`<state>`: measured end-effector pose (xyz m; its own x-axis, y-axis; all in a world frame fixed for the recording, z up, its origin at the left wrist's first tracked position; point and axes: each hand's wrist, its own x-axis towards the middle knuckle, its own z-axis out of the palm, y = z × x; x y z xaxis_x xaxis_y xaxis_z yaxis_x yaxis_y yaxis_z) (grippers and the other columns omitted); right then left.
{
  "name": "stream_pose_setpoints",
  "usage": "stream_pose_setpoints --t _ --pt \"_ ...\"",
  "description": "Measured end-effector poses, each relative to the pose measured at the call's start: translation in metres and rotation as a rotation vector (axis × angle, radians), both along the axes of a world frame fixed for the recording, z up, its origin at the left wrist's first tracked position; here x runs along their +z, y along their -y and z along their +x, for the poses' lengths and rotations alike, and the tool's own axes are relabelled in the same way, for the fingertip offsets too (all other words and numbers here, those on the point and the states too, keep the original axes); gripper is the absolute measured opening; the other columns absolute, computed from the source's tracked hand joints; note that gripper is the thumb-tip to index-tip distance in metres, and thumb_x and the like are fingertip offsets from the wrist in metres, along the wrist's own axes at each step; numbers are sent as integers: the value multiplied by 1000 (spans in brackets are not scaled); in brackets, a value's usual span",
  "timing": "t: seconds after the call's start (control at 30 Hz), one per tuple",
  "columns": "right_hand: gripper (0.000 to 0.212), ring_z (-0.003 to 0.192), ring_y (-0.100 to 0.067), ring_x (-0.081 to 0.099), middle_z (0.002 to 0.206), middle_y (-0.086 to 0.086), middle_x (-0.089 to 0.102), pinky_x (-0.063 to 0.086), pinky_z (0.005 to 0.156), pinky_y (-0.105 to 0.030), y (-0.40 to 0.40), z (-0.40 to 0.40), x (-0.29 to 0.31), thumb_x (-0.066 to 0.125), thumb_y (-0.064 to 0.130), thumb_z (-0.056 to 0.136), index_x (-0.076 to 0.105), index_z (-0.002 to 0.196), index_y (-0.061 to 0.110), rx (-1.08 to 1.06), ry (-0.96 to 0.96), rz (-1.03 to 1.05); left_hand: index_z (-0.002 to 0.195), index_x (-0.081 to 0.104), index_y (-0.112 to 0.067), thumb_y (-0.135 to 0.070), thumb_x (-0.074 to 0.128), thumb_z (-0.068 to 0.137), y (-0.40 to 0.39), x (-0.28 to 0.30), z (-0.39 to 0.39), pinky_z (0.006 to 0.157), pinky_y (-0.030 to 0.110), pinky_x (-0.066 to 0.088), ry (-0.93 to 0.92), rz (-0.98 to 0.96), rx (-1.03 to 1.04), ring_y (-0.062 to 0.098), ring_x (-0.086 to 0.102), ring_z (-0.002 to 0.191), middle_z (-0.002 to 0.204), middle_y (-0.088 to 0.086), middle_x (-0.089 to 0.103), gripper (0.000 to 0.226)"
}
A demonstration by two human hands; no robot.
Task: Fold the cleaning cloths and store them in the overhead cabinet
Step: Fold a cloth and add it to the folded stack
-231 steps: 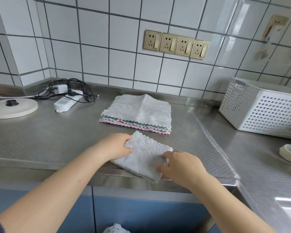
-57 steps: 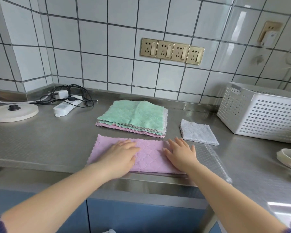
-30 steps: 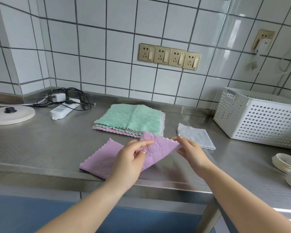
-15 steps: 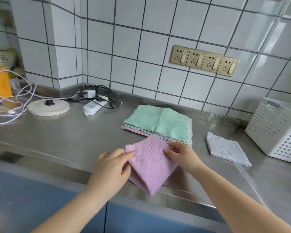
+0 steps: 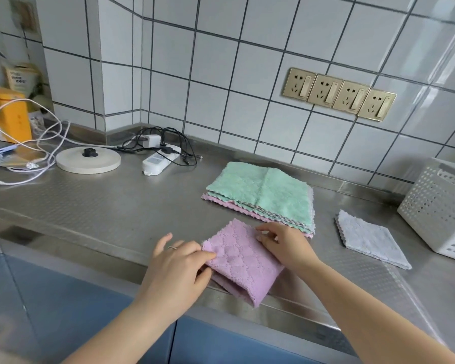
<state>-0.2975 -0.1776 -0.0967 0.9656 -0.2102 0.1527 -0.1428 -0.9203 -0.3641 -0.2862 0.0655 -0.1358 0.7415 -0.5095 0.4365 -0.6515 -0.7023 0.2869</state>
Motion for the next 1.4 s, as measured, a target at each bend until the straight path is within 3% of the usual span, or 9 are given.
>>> stream_pose_setpoints --t 0.13,0.23,0.37,0.57,0.93,1.1,1.23,1.3,1.4 --pt "35 108 -16 59 122 4 59 42 82 -24 -6 0 3 52 33 93 56 127 27 -24 22 -55 90 69 -32 -32 44 74 -1 2 -3 103 60 34 65 -56 10 18 48 106 102 -3 58 30" --pt "44 129 -21 43 143 2 42 33 107 -37 -21 -8 9 46 25 93 46 137 24 0 47 -195 104 67 -25 -24 37 77 11 16 0 108 62 25 147 -52 -57 26 39 132 129 6 55 41" --pt "57 145 -18 15 155 2 22 9 114 -56 -61 -19 1 25 47 93 26 146 27 81 -143 -242 136 46 -19 -22 27 89 52 42 13 118 40 12 -2 40 -180 16 27 142 148 -1 39 51" --pt "97 147 -12 -3 160 3 4 4 116 -55 -69 -25 -28 -9 61 63 5 151 24 113 -152 -227 149 18 -24 -31 20 101 75 31 35 119 38 3 -409 264 -252 7 8 145 158 -9 12 49" --pt "67 147 -14 -3 160 3 1 -1 116 -52 -50 -56 -20 16 56 95 7 151 20 -32 -256 -227 150 7 -26 -38 18 99 68 20 36 119 41 -4 -304 442 -172 9 -4 146 159 -5 -5 54" --pt "117 147 -22 7 155 -3 24 0 113 -59 -30 -86 -15 -24 80 50 9 149 28 -145 -287 -329 150 6 -30 -55 21 95 64 20 37 118 42 0 -339 447 -55 25 3 146 159 10 -1 62" --pt "88 139 -22 30 144 -2 41 14 114 -53 -39 -92 -9 10 80 76 14 147 30 -118 -247 -167 149 11 -28 -57 24 94 65 16 38 118 43 4 -322 400 -32 25 9 146 158 9 9 63" --pt "63 120 -21 48 141 -3 39 34 102 -37 -47 -85 -7 39 52 92 16 147 31 -95 -130 91 149 14 -27 -55 26 95 67 15 39 118 44 6 -320 374 -21 25 12 145 158 8 13 62" --pt "69 120 -14 46 150 -2 22 34 90 -18 -50 -71 -6 50 10 89 18 148 29 -93 79 397 148 20 -25 -44 29 98 67 16 39 117 44 10 -344 296 -28 25 17 144 157 7 19 54"
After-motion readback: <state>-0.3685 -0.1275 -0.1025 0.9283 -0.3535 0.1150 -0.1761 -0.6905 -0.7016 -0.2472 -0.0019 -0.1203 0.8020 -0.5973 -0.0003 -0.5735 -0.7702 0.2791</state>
